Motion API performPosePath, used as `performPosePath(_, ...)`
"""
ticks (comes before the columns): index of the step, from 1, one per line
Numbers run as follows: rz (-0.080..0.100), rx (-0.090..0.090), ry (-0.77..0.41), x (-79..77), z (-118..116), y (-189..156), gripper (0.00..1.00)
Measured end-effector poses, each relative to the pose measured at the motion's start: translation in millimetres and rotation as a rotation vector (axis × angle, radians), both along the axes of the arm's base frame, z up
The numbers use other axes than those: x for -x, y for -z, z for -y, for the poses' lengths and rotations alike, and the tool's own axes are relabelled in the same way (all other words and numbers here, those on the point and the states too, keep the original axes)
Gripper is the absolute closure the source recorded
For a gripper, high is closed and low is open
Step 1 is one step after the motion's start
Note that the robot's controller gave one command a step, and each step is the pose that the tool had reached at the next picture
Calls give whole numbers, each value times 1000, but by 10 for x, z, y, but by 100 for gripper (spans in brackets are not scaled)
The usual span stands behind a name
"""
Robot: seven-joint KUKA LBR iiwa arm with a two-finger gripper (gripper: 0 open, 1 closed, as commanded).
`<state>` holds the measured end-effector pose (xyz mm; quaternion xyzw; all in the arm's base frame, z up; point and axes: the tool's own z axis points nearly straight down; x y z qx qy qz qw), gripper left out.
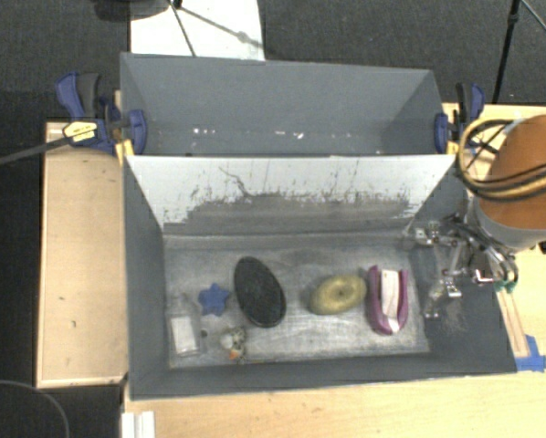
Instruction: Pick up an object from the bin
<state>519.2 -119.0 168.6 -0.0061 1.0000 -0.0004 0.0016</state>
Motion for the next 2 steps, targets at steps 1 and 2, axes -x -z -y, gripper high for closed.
performPosePath(1,-5,-4,194,-200,-573,612,0)
performPosePath(2,-3,-2,229,-129,-761,991,0)
